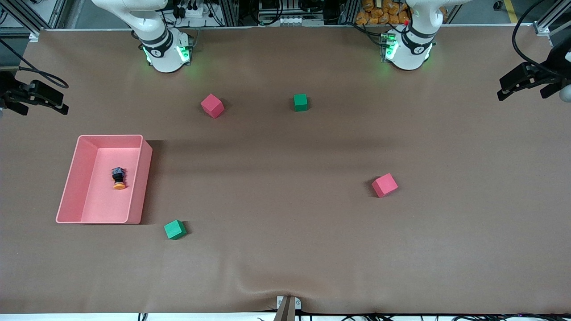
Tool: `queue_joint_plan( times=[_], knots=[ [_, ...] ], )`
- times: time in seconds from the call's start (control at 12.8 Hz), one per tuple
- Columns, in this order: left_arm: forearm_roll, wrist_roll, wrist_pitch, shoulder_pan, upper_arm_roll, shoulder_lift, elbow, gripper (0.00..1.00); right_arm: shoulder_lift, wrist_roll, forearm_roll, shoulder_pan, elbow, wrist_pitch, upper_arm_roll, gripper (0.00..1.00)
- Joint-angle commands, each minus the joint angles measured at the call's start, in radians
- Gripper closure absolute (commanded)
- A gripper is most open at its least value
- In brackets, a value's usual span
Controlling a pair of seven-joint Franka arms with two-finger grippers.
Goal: Place and upright button with both arms
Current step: 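Reach the right gripper toward the button in the pink tray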
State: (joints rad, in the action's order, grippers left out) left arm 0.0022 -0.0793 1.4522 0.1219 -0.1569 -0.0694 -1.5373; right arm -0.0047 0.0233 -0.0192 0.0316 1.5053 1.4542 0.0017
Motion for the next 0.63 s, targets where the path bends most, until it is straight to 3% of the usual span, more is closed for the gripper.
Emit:
queue_joint_plan(
  times=[0.0, 0.24, 0.55],
  knots=[
    [0.002, 0.016, -0.007, 0.010, -0.001, -0.004, 0.011, 0.00, -0.023, -0.008, 0.013, -0.001, 0.026, 0.009, 0.001, 0.00],
    [0.005, 0.010, -0.007, 0.013, 0.002, 0.000, 0.029, 0.00, -0.005, -0.009, 0.012, 0.004, 0.021, 0.009, 0.001, 0.00],
    [0.005, 0.015, -0.042, 0.015, 0.000, 0.000, 0.032, 0.00, 0.153, -0.008, 0.028, 0.023, -0.003, 0.005, -0.003, 0.00]
  ],
)
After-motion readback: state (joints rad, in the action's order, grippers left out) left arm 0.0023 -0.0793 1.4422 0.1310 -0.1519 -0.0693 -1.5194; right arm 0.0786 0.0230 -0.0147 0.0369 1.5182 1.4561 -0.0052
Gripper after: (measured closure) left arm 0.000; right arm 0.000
